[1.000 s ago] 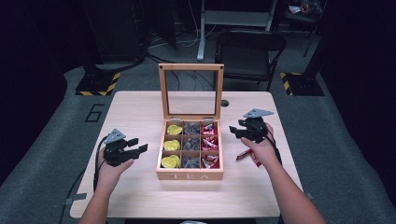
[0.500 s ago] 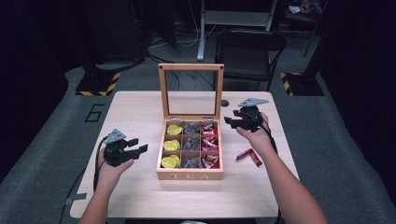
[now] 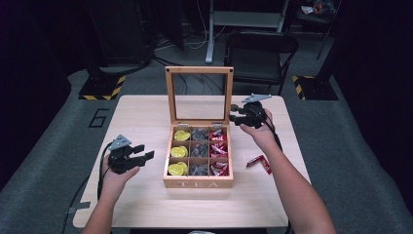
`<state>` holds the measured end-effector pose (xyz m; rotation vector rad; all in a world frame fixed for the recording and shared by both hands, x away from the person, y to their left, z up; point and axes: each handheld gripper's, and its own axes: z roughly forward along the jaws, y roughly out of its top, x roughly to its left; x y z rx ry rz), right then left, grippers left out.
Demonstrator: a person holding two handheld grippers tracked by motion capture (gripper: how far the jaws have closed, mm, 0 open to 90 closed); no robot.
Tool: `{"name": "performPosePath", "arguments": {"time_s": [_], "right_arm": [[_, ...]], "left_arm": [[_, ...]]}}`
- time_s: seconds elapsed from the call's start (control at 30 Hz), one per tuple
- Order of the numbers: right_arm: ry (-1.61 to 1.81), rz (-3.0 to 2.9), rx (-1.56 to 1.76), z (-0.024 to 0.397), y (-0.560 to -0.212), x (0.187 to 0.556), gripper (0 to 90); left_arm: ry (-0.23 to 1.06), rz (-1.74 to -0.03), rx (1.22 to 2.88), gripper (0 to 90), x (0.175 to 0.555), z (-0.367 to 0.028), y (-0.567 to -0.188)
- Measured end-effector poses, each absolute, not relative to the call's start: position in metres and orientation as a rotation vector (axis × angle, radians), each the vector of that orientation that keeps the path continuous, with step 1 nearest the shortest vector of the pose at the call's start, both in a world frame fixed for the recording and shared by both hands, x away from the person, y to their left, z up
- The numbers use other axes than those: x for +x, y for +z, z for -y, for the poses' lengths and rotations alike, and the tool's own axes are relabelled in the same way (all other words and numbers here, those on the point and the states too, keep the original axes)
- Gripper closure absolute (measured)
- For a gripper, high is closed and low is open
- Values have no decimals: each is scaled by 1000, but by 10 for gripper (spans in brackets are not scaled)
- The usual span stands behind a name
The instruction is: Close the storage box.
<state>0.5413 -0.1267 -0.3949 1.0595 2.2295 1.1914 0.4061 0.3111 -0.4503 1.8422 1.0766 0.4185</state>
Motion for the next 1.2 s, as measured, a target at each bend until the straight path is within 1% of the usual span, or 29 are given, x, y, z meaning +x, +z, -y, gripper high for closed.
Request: {"name": "performPosePath", "arguments": {"time_s": [0.67,1.0,1.2], "right_arm": [[1190,-2218,1111,112,-398,577,416],[1228,-2237,1122,112,-401,590,416],[1220,-2246,1095,105,-403,596,425]], "left_arm": [[413,-1087,1838,440,405,-314,-452],[410,-1091,1834,441,405,-314,-453],[403,-1089,1836,441,405,-315,-453]]}}
